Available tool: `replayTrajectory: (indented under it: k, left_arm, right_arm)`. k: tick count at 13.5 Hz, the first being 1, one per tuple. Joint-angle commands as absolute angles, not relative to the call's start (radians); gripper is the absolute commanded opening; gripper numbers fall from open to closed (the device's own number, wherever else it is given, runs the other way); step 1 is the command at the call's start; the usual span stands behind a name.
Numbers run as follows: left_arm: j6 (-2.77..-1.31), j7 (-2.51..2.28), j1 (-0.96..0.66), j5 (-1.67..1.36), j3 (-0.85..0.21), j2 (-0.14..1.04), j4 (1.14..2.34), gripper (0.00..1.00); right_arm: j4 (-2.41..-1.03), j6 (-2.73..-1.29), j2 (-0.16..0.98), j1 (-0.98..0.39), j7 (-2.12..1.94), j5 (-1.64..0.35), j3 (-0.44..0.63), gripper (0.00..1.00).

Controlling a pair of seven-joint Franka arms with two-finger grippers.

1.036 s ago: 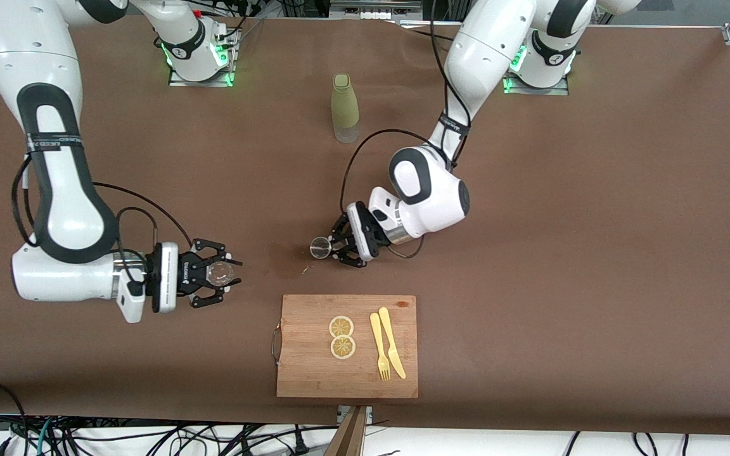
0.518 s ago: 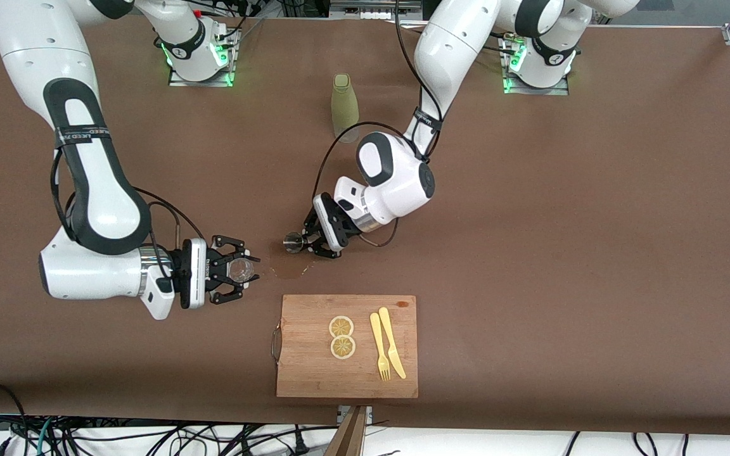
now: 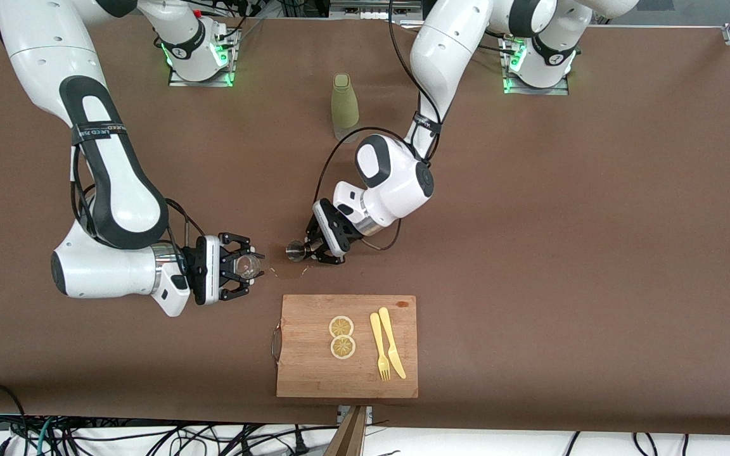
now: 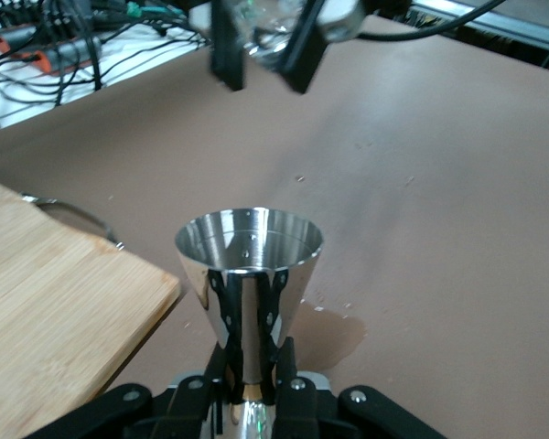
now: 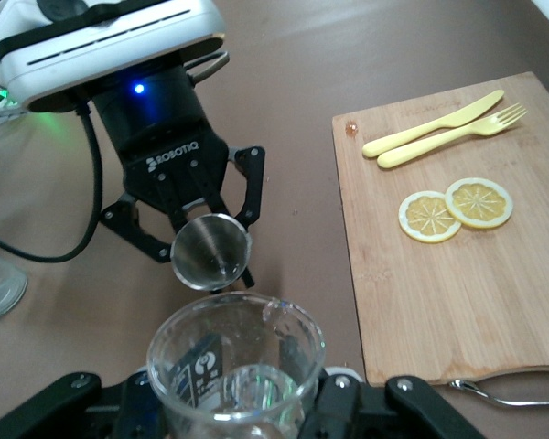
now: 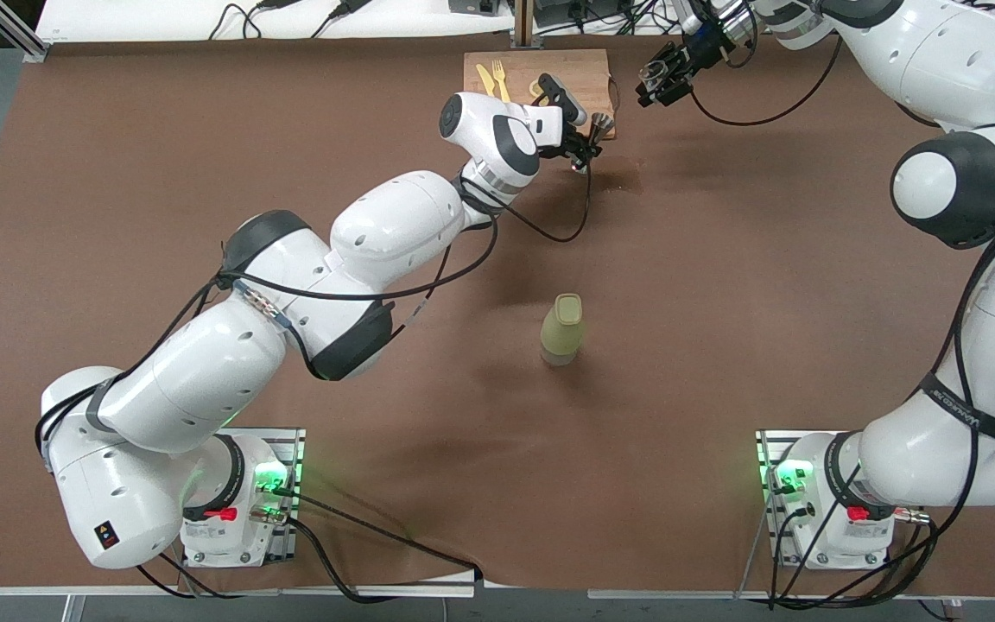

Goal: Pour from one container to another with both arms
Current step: 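Tilt the glass cup with the right gripper, pouring into the jigger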

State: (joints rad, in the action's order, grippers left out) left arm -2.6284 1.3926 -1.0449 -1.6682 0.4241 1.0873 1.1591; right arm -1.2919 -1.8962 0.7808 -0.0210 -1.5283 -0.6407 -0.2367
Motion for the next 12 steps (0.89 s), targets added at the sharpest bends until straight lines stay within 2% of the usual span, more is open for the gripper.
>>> replayTrajectory:
  k: [1, 5, 12]
  left_arm:
    - [-2.642, 1.322, -1.091, -1.694, 0.498, 1.140, 1.114, 0.00]
    - [-2.684, 1.281, -1.109, -1.694, 0.514, 1.173, 1.069, 0.00]
    - [-2.686, 1.279, -1.124, -1.690, 0.531, 1.173, 1.071, 0.00]
  right_arm:
    - [-1.282, -1.885, 0.782, -0.017, -1.503, -0.594, -0.262, 0.38]
    - [-1.285, -1.887, 0.790, -0.032, -1.503, -0.566, -0.270, 0.38]
    - [-1.287, -1.894, 0.792, -0.055, -1.502, -0.531, -0.270, 0.38]
